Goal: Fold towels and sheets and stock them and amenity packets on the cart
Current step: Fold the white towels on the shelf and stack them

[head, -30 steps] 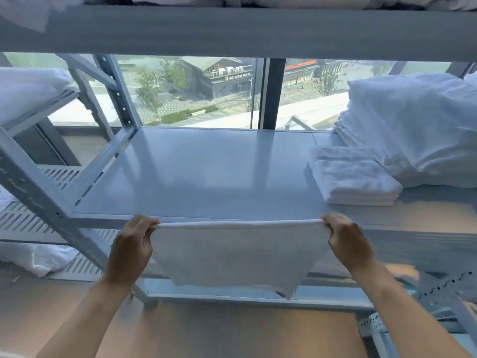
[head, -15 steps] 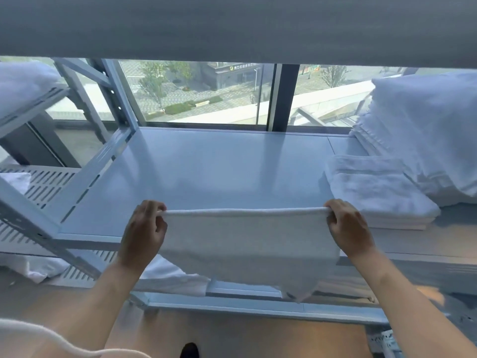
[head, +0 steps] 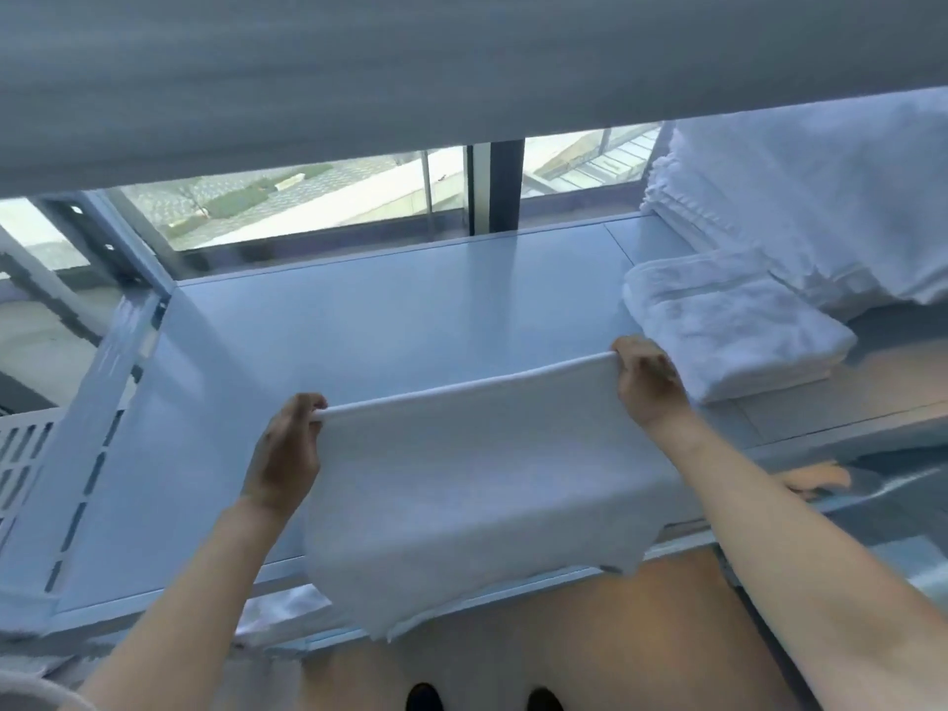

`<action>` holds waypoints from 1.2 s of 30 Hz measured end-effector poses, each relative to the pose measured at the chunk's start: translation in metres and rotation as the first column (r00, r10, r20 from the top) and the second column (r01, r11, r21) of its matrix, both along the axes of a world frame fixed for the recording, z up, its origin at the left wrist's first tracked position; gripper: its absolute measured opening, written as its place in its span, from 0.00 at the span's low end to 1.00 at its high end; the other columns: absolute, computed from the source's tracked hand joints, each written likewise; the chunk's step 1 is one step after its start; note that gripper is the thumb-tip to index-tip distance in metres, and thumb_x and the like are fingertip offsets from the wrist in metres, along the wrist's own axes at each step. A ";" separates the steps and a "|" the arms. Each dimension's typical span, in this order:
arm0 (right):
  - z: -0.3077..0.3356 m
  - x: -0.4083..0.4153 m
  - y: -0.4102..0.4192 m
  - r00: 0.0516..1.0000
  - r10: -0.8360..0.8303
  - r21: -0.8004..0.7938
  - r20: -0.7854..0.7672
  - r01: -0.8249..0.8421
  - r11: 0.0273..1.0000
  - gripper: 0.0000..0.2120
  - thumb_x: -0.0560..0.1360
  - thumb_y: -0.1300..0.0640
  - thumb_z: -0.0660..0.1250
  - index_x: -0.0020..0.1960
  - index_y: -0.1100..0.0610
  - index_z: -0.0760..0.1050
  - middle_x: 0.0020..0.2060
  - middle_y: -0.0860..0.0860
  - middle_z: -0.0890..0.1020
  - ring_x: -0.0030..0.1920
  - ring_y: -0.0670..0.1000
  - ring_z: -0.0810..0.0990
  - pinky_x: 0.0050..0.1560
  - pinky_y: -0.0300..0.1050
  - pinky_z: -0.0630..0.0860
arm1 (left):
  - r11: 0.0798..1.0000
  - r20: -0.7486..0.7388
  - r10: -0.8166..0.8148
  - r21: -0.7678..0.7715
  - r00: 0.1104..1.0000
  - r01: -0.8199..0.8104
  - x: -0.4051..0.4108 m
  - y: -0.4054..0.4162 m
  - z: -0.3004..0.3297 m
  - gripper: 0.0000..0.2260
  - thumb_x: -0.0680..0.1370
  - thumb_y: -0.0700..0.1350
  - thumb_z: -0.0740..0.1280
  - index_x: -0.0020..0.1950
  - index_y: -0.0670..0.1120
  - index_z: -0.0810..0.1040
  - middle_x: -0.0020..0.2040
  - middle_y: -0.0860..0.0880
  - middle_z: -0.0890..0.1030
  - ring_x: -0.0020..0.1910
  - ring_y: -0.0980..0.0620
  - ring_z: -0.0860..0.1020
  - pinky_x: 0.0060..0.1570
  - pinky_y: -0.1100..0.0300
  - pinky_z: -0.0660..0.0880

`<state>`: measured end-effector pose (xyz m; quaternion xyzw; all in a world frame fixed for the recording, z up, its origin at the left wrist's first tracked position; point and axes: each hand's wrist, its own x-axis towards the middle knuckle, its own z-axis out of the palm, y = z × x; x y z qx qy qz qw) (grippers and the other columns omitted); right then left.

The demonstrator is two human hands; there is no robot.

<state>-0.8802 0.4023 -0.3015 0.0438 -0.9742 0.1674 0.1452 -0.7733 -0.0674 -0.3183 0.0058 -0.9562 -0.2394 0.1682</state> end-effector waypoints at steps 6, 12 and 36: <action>-0.029 0.001 0.004 0.990 -0.010 0.005 0.141 0.009 1.000 0.18 0.68 0.77 0.58 0.51 0.64 0.77 0.49 0.63 0.78 0.55 0.64 0.77 0.53 0.58 0.75 | 0.987 0.033 0.001 -0.160 0.999 0.004 -0.010 0.001 -0.038 0.15 0.72 0.26 0.68 0.46 0.46 0.77 0.46 0.51 0.71 0.47 0.43 0.73 0.43 0.53 0.70; -0.038 -0.008 0.004 0.996 -0.024 -0.025 0.088 0.026 0.999 0.21 0.67 0.76 0.58 0.54 0.63 0.80 0.50 0.60 0.79 0.54 0.64 0.77 0.53 0.55 0.76 | 0.935 0.123 0.238 -0.299 0.963 -0.193 -0.006 0.038 -0.015 0.12 0.74 0.33 0.71 0.52 0.47 0.86 0.67 0.39 0.76 0.64 0.33 0.73 0.55 0.37 0.72; -0.057 0.093 -0.005 0.801 0.533 -0.031 0.273 -0.546 0.837 0.27 0.84 0.39 0.53 0.81 0.46 0.62 0.83 0.45 0.55 0.83 0.50 0.50 0.80 0.55 0.48 | 0.953 0.309 0.165 -0.294 0.937 -0.071 0.071 0.185 -0.062 0.31 0.81 0.70 0.42 0.83 0.63 0.49 0.85 0.54 0.45 0.84 0.48 0.42 0.80 0.40 0.41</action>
